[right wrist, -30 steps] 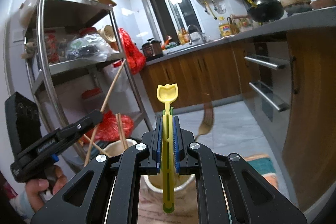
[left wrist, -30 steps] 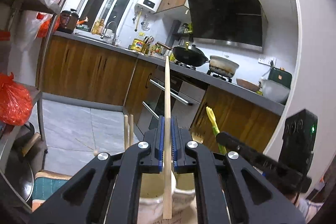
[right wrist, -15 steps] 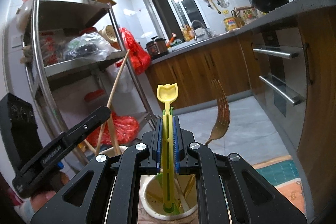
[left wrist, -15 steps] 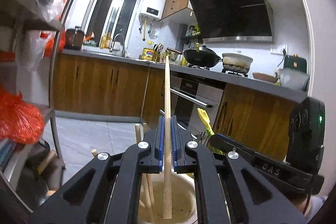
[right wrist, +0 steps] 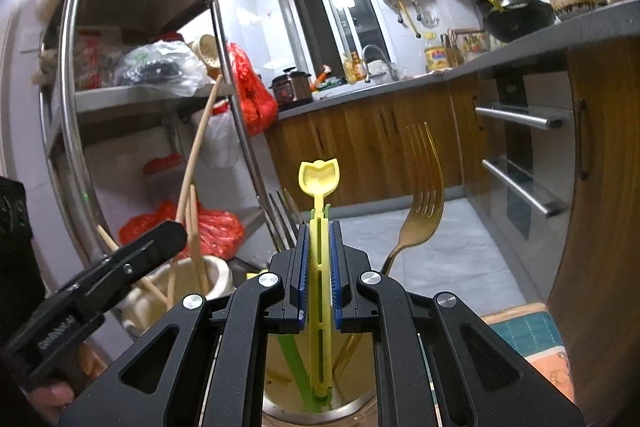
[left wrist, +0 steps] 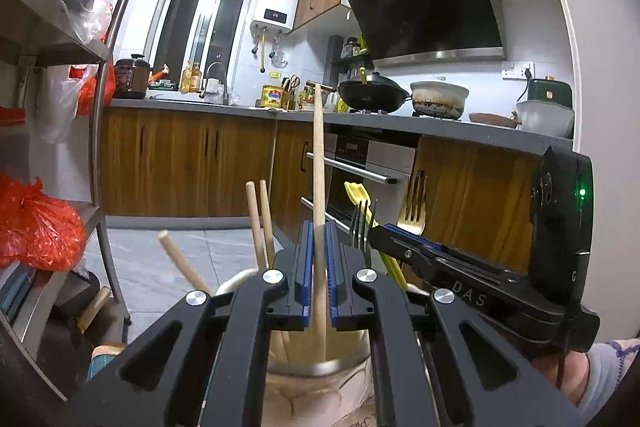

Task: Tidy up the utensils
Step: 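Release chopstick into large pot with left tool while right releases yellow utensil into small pot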

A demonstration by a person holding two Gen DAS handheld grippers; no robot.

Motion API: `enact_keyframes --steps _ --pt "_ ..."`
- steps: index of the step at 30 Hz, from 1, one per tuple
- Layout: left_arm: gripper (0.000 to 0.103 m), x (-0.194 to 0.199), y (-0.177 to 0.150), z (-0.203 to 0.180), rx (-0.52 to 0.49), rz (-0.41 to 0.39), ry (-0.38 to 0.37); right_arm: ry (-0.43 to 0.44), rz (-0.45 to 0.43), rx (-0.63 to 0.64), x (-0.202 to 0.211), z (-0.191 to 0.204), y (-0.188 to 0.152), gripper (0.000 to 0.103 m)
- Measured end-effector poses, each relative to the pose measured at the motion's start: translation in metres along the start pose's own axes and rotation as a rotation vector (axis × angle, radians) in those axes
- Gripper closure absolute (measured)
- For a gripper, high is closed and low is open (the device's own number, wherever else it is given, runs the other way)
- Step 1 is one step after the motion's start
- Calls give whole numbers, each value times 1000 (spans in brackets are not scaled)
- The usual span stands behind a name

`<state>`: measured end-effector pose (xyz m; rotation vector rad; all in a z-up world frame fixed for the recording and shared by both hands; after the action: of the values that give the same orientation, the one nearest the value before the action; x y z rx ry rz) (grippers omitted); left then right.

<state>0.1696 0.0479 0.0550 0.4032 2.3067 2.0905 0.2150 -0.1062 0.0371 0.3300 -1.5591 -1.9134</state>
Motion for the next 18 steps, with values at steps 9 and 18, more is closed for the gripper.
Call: enact_keyframes --steps 9,18 --pt "97 -1 -6 9 31 34 7 -14 25 14 -1 -2 -6 93" --pt "97 2 -8 11 26 43 5 -15 118 69 10 7 -20 93"
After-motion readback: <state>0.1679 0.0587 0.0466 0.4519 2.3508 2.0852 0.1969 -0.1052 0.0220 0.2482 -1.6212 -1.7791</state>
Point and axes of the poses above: each gripper's, at about its wrist camera, not at the fingertips, and x roughly against the way its jaws point, z to its left, y to its top, the point moved 2 cm from there along -x, roughly the way its jaws point, and after that the axes turned 4 degrees about y, right-handed, at the moved point
